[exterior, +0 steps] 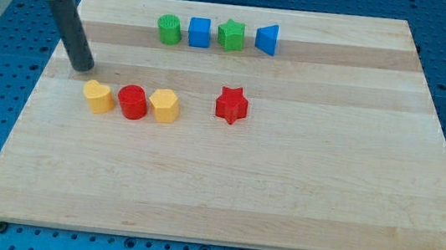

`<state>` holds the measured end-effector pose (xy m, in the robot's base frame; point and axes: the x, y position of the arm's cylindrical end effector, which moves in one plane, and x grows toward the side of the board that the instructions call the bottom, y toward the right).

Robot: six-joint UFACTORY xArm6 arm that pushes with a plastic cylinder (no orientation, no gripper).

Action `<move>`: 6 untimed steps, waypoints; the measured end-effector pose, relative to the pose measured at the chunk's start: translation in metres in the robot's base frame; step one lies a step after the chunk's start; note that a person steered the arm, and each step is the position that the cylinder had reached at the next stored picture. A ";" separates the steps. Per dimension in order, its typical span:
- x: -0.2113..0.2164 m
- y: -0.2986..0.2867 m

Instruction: Push the red star right to the yellow hexagon

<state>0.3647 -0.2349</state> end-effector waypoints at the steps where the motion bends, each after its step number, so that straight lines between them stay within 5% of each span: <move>1: -0.023 0.062; 4: -0.019 0.280; 6: 0.048 0.299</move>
<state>0.4130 0.0645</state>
